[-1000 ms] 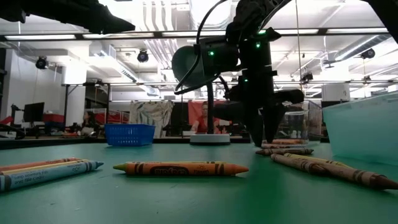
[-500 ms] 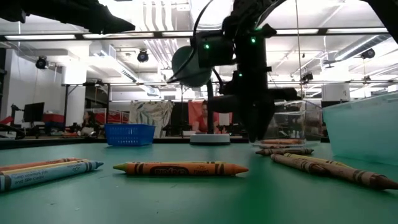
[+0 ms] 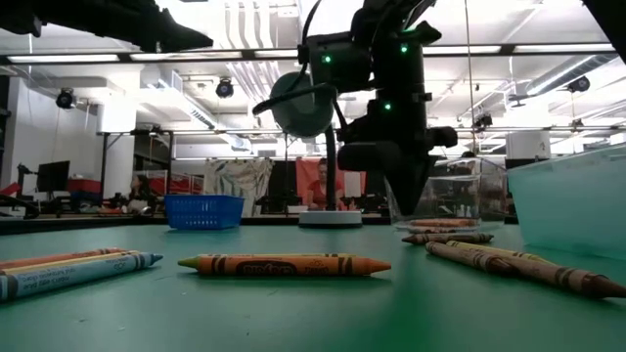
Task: Sort crayons
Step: Put the brown crayon into the blue bin
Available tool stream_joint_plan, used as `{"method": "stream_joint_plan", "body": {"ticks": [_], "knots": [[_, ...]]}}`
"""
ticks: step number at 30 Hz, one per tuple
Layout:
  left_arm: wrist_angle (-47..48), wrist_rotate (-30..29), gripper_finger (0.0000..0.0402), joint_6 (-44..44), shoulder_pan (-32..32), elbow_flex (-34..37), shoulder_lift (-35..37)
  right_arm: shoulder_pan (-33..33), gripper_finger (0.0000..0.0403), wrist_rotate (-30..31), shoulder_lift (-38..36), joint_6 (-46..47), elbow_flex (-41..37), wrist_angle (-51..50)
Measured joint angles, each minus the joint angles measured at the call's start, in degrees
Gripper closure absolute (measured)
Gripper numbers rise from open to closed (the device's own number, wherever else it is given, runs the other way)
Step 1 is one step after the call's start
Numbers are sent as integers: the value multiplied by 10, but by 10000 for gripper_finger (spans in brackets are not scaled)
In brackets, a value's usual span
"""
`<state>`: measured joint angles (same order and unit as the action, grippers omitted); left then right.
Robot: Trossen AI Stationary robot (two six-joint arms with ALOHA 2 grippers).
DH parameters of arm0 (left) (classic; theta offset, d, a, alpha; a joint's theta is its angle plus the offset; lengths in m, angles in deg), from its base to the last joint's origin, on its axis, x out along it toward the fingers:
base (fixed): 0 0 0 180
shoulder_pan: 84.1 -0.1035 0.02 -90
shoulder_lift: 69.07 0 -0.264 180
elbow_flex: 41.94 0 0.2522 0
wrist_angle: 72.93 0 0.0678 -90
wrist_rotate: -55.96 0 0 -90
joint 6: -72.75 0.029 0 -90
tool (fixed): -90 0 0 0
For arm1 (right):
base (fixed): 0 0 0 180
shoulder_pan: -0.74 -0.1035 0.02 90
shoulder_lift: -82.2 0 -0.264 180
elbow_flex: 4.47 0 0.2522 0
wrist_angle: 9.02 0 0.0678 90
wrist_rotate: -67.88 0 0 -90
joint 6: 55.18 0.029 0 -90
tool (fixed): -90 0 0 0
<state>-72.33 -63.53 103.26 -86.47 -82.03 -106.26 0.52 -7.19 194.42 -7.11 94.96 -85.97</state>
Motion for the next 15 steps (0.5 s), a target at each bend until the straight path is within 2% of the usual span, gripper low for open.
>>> {"method": "stream_joint_plan", "body": {"ticks": [1,3,4,5,8,10,13,15], "knots": [[6,41,234,-17,-1,0,-1,0,394,-2,0,-11,0,-1],[48,199,244,-43,0,0,-1,1,394,-3,0,-16,0,-5],[66,238,253,-53,1,0,-4,2,394,-3,0,-15,0,-10],[74,230,265,-61,0,0,-10,2,394,-3,0,-14,0,-17],[87,111,306,-68,-8,0,-10,2,394,-3,0,-18,0,-34],[90,114,335,-71,-10,0,-13,2,394,-3,0,-32,0,-39],[98,148,382,-75,-12,0,-21,2,394,-3,1,-55,-1,-39],[95,162,396,-76,-12,0,-25,3,394,-3,1,-63,-1,-38]]}}
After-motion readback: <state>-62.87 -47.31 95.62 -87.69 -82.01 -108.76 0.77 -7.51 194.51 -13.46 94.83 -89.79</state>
